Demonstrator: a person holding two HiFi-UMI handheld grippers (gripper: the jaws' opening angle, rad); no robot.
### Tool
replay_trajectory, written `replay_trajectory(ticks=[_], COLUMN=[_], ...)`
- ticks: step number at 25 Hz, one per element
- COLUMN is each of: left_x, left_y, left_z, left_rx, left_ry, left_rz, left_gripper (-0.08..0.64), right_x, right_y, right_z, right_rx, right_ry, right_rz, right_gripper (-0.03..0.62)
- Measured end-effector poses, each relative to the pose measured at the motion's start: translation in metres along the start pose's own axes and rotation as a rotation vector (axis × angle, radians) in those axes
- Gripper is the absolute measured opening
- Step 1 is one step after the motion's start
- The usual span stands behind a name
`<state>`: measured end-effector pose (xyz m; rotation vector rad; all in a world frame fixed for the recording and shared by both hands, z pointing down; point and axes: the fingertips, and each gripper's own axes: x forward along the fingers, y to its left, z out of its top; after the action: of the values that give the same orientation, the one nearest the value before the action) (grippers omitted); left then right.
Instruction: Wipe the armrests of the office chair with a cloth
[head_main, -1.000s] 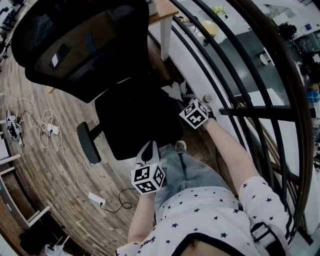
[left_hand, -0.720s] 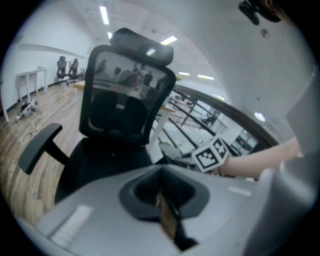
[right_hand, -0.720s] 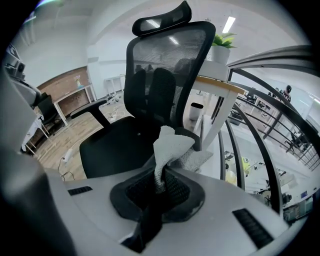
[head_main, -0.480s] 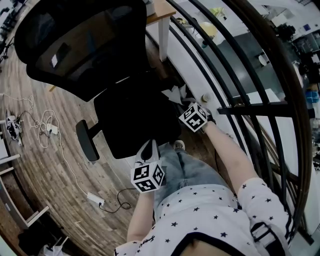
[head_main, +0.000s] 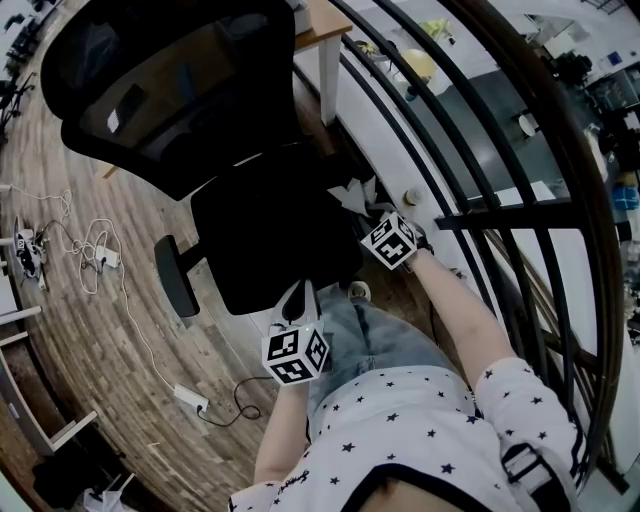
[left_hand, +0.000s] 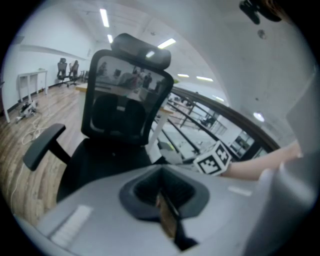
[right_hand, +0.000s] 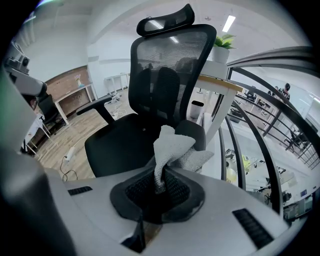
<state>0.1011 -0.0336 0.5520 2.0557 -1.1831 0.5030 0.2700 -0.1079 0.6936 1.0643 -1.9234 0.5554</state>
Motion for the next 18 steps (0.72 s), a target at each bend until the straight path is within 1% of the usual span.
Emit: replay_trajectory(ticks=[6,18], left_x=[-0.005,-0.015], left_y=[-0.003,-0.015], left_z=[-0.004,-0.006], left_rx=[-0.014,0.002], left_ry=[-0.008,-0.024], left_rz=[0.0,-0.01], left_gripper=[0.006,0.006], right_x=[-0.005,-0.019], right_y=[0.007,0.026], right_z=[-0.009,-0.027], right_rx=[0.008,-0.003], right_ry=[0.0,0.013], right_rz=[0.001,0.014], right_gripper=[0.031,0.031])
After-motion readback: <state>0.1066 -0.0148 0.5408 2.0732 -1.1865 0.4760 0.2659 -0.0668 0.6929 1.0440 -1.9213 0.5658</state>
